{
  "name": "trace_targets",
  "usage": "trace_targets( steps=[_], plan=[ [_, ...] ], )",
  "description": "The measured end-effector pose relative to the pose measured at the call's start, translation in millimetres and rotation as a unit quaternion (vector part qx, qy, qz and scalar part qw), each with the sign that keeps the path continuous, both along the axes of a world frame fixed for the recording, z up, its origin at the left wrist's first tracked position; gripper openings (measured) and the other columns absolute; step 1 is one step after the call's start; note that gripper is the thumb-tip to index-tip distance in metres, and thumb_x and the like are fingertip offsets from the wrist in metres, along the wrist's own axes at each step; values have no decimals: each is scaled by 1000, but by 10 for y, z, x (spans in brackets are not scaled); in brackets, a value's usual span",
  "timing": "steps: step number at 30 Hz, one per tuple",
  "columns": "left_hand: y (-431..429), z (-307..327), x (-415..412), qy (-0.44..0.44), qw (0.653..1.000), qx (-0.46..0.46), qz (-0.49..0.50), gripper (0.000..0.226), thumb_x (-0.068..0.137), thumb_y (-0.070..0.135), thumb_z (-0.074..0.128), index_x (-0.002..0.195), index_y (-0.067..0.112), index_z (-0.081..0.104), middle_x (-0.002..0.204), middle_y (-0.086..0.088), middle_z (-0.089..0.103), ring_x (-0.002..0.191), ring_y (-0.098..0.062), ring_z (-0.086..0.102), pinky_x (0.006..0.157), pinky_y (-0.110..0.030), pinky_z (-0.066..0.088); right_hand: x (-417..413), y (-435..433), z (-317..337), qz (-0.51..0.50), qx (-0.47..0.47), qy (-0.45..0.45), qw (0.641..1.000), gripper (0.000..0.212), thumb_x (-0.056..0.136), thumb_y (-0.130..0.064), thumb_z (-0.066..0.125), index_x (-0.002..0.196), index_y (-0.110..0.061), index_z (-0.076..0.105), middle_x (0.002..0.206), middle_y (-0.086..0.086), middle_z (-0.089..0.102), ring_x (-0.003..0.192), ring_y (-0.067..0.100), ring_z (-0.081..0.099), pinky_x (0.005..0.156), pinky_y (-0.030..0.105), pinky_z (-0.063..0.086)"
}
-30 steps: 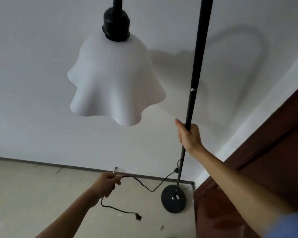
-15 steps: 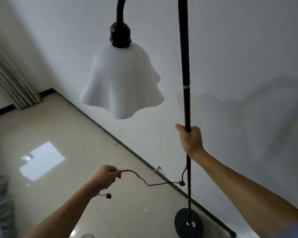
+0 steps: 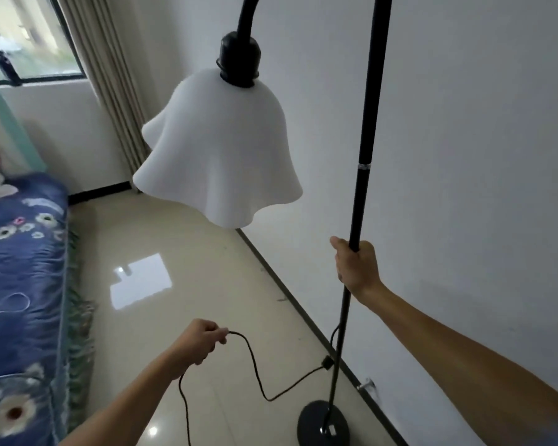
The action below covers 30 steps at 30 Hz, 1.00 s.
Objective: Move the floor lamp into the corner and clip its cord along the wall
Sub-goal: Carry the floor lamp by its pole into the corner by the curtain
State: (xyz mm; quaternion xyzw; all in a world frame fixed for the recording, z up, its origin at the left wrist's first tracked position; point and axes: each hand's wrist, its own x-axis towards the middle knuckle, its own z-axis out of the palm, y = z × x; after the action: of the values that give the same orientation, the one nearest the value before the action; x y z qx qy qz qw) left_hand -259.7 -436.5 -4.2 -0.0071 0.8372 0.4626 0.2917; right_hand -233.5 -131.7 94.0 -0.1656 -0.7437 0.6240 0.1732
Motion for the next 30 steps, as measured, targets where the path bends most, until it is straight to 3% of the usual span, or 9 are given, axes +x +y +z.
trace_targets(
  steps=[14, 21, 23, 28, 30],
  plan=[
    [-1124, 169, -2418, 45, 989, -32, 135, 29, 89, 28, 59, 67, 10, 64, 49, 1, 40, 38, -12, 29, 42, -24, 22, -3133, -1203, 287, 114, -30, 41, 992, 44, 82, -34, 57, 54, -18, 28, 54, 7, 24, 46, 19, 21, 49, 33, 19],
    [-1275, 433, -3676, 58, 975, -45, 207, 27, 92, 23, 56, 73, 5, 63, 50, 0, 41, 37, -10, 32, 34, -19, 26, -4899, -1608, 357, 189, -39, 33, 981, 47, 85, -36, 57, 55, -11, 31, 53, 6, 23, 45, 17, 22, 46, 29, 20],
    [-1328, 500, -3980, 64, 970, -37, 231, 27, 93, 22, 56, 73, 4, 62, 50, -1, 40, 38, -11, 31, 33, -19, 25, -5336, -1758, 406, 202, -45, 40, 978, 49, 84, -38, 58, 60, -15, 21, 53, 5, 22, 44, 17, 21, 45, 29, 19],
    [-1576, 516, -4807, 71, 960, -40, 270, 27, 93, 21, 56, 72, 5, 62, 49, -1, 39, 37, -11, 30, 37, -21, 24, -6456, -2147, 425, 234, -44, 49, 970, 56, 86, -37, 59, 52, 1, 34, 50, 4, 23, 43, 17, 22, 44, 26, 22],
    [-1728, 445, -5211, 68, 957, -40, 278, 27, 92, 22, 57, 73, 4, 63, 49, -1, 40, 37, -11, 30, 39, -21, 24, -6907, -2315, 385, 245, -47, 52, 967, 55, 88, -34, 58, 51, -4, 29, 46, 2, 21, 41, 17, 21, 42, 25, 21]
  ],
)
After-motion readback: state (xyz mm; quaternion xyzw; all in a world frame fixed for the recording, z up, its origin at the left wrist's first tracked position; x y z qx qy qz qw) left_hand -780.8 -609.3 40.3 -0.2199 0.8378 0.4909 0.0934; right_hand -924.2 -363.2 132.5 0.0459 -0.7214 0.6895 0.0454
